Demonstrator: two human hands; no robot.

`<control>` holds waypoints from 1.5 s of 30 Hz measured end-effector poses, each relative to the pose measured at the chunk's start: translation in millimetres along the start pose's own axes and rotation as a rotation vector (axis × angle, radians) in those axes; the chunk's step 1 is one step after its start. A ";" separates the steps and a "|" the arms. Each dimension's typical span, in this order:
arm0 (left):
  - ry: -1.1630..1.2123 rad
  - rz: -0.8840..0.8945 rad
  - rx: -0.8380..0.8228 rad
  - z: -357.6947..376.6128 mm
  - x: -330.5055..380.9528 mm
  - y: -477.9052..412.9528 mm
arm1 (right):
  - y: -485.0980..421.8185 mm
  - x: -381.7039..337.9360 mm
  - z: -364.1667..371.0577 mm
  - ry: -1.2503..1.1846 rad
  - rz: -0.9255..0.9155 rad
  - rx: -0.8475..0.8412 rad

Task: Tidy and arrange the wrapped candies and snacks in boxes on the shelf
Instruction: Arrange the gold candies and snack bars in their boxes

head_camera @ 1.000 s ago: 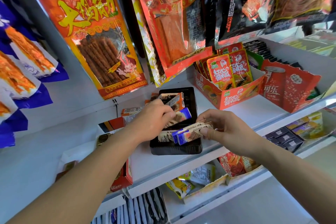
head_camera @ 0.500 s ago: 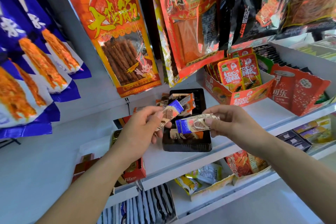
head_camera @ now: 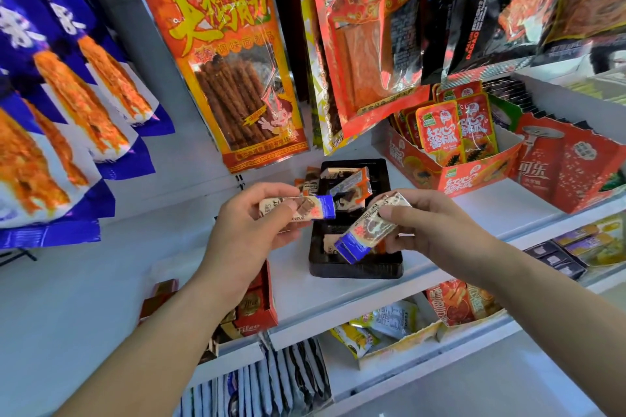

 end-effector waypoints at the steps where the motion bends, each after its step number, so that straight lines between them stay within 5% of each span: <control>1: 0.032 -0.014 -0.001 0.4 -0.5 0.4 | -0.1 -0.1 2.1 -0.015 0.005 -0.015; 17: -0.037 -0.027 -0.157 24.7 -8.3 7.5 | -1.0 -7.0 25.3 -0.080 -0.007 -0.078; 29: -0.045 0.036 -0.262 45.0 -5.3 14.1 | -1.5 -15.6 23.0 0.041 -0.035 0.139; 32: -0.068 0.054 -0.267 47.5 -3.9 15.1 | 0.2 -16.1 25.7 0.096 0.004 0.060; 35: -0.151 0.117 -0.263 50.0 -2.2 14.6 | 3.5 -21.7 26.9 0.221 -0.020 -0.008; 45: -0.472 0.475 -0.106 45.2 14.8 4.8 | -3.0 -18.5 7.7 -0.024 0.084 0.284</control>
Point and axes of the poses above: each hand's wrist, its own y-axis away from the middle knuckle, its own z-axis out of the palm, x = y × z, the point moved 7 cm from there along -y, towards the middle knuckle, and after that the axes turned 4 degrees about x, right-handed, at the moved point
